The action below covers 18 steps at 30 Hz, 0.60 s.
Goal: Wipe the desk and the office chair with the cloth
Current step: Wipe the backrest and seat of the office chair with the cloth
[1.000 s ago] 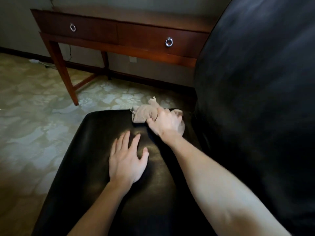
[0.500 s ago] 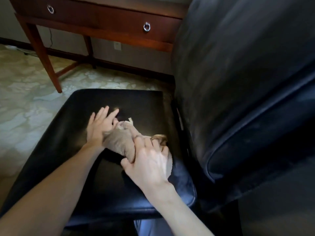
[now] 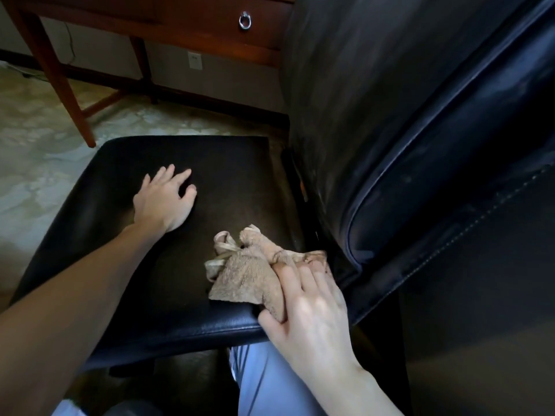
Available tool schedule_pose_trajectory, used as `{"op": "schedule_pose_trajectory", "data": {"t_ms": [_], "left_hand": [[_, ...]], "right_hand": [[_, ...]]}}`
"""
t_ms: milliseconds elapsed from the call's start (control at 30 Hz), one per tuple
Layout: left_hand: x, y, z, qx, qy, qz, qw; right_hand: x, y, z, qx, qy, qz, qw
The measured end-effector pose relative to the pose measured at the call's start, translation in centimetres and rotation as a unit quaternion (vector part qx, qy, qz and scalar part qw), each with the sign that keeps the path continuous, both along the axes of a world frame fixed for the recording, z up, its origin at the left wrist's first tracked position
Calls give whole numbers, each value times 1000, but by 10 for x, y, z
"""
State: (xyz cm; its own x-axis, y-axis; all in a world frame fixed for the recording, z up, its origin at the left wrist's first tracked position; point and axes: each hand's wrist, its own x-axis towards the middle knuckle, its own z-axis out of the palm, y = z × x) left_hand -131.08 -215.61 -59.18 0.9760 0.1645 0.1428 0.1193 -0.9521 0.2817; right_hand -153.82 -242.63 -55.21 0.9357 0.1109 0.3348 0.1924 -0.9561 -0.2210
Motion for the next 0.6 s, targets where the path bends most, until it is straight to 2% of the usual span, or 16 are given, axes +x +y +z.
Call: {"op": "schedule_pose_trajectory", "data": {"t_ms": [200, 333, 400, 467, 600], "left_hand": [[1, 5, -1, 6, 21, -21, 1000], [1, 2, 1, 7, 18, -20, 1000], [-4, 0, 2, 4, 18, -6, 1000], [-8, -4, 1, 10, 16, 7, 1000], [-15, -9, 0, 8, 19, 22, 1000]], "right_hand": [[50, 12, -7, 66, -17, -42, 997], [120, 18, 6, 124, 101, -68, 985], [140, 18, 15, 143, 132, -63, 979], [133, 14, 21, 116, 131, -48, 983], [72, -5, 10, 45, 39, 14, 998]]}}
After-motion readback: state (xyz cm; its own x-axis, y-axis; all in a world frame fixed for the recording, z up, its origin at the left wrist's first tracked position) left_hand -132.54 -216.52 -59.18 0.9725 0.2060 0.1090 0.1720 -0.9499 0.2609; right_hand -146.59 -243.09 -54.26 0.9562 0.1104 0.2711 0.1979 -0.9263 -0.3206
